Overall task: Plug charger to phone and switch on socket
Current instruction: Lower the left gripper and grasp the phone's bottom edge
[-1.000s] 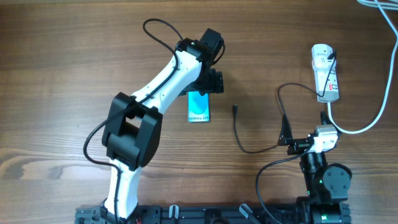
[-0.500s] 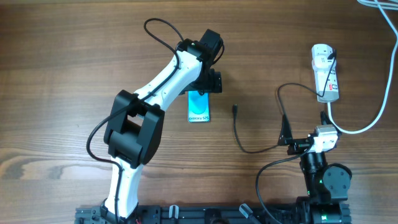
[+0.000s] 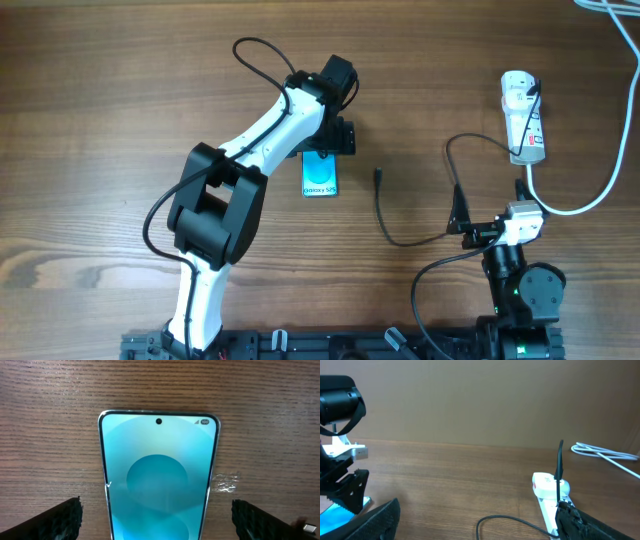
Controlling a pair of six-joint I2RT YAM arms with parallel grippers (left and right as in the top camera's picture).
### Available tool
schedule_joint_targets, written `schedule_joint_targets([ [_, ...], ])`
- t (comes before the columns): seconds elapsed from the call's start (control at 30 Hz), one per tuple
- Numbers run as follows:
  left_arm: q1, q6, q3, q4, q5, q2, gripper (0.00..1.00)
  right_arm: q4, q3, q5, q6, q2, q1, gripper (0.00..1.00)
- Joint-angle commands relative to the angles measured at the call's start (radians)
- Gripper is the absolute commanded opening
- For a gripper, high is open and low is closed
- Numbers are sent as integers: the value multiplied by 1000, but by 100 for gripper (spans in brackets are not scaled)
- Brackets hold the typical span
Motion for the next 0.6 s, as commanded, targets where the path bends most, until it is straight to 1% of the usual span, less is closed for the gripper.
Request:
schedule_joint_targets([
  [0.0, 3, 11, -6, 7, -17, 14, 100, 3, -2, 9, -18, -7, 5, 100],
  [0.2, 3, -42, -7, 12, -17, 14, 100, 3, -2, 10, -17, -7, 5, 100],
  [0.57, -3, -37, -42, 34, -21, 16, 100, 3, -2, 9, -17, -7, 5, 100],
])
